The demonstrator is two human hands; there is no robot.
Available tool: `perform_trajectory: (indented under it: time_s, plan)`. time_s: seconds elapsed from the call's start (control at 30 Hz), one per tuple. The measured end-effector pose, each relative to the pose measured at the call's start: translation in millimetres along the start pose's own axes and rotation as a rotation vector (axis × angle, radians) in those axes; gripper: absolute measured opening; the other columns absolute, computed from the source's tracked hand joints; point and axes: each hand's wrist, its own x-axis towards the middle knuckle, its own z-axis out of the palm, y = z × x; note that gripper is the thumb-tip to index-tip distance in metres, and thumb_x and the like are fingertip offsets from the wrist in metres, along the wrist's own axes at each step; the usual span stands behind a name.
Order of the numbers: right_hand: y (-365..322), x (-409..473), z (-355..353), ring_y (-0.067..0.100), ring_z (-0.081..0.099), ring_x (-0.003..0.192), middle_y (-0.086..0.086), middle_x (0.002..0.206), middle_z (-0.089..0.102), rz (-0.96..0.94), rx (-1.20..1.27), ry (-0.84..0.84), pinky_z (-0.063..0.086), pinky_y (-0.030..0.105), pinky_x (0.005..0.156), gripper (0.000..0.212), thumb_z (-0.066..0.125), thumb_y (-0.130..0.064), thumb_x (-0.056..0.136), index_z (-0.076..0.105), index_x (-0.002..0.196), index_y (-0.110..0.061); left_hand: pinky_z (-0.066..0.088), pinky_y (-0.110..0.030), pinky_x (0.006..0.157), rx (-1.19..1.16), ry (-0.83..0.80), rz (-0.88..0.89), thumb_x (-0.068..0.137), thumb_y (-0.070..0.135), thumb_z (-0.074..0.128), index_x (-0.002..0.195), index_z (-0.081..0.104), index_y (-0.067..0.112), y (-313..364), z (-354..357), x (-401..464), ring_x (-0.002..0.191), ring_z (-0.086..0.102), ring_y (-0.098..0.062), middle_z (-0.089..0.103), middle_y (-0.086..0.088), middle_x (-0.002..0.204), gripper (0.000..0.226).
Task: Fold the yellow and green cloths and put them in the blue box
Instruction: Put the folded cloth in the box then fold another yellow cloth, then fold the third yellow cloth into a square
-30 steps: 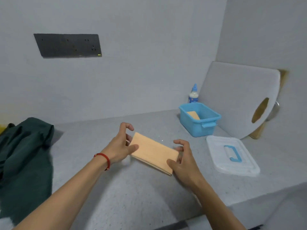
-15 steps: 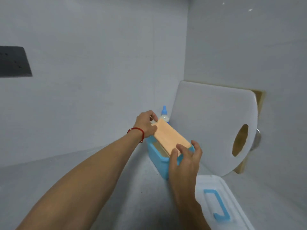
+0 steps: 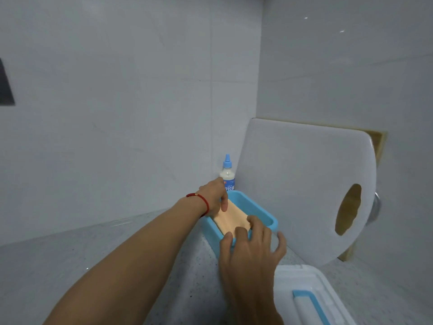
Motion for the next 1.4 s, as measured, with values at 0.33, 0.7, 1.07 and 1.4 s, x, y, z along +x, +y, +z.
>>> perform_trajectory:
  time_s: [0.33,0.7,1.07,1.4]
  plan:
    - [8.6,-0.7,-2.3,0.038,0.064,0.112,0.006,0.091,0.072,0.037,-0.100,0.031,0.022,0.071,0.108,0.046,0.039,-0.046,0.084,0.069,0.064,-0.017,0.042,-0.042,0.099,0.340,-0.089,0.077,0.092,0.011,0.056,0.099,0.071,0.017,12.7,7.6,-3.7,0.103,0.061,-0.028,0.064,-0.005,0.112,0.018]
    - [-8.6,-11.3,4.8,0.035,0.057,0.129,0.015,0.136,0.062,-0.124,-0.033,0.100,0.022,0.067,0.114,0.044,0.050,-0.038,0.083,0.074,0.111,-0.013,0.043,-0.037,0.095,0.071,0.162,-0.019,0.088,0.004,0.052,0.102,0.073,0.023,22.6,-29.2,-56.1,0.112,0.055,-0.024,0.066,0.000,0.116,0.032]
    - [-116.6,-146.7,-1.8,0.032,0.067,0.107,0.013,0.142,0.060,-0.744,0.405,-0.486,0.052,0.040,0.099,0.034,0.072,-0.013,0.082,0.075,0.115,-0.018,0.037,-0.048,0.109,-0.026,0.447,-0.578,0.077,0.016,0.059,0.109,0.073,0.020,-97.0,-1.2,-428.1,0.136,0.046,-0.030,0.057,-0.007,0.143,0.036]
    - [-323.8,-310.6,-19.7,0.020,0.014,0.154,-0.006,0.168,0.022,-0.816,0.320,-0.932,-0.004,0.067,0.120,0.050,0.026,-0.043,0.108,0.031,0.158,-0.034,0.001,-0.071,0.117,0.178,0.101,-0.953,0.103,0.059,0.029,0.154,0.017,0.057,-211.6,-21.8,-655.6,0.156,-0.009,-0.017,-0.006,0.018,0.168,0.053]
